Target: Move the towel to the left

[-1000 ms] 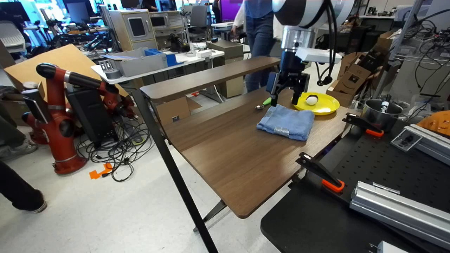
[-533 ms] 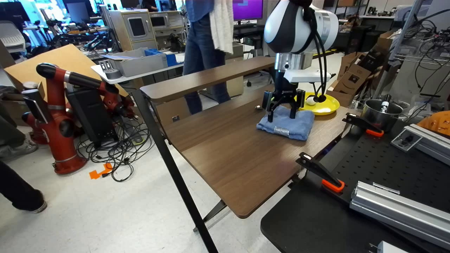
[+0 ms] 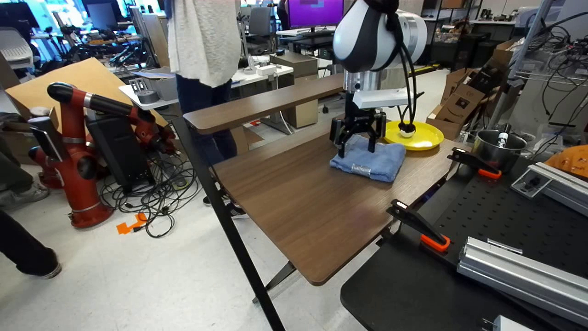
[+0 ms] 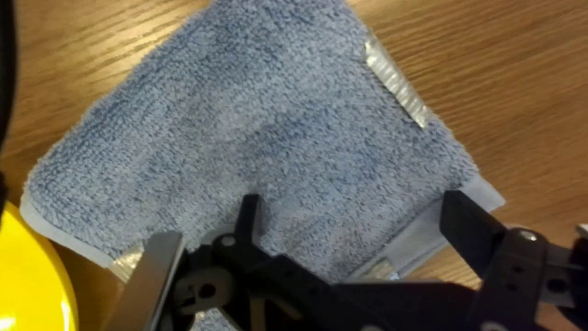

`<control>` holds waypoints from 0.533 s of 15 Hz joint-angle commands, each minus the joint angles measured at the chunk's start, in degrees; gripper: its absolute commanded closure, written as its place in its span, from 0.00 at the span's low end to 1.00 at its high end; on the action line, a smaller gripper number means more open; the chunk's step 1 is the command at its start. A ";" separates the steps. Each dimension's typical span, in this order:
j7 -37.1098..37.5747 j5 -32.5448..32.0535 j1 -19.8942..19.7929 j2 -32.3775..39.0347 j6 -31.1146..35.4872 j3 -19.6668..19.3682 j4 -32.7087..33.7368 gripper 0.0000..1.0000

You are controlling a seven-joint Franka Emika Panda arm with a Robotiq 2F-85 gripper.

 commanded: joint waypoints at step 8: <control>6.69 -4.65 3.18 1.65 -3.32 -2.29 3.45 0.00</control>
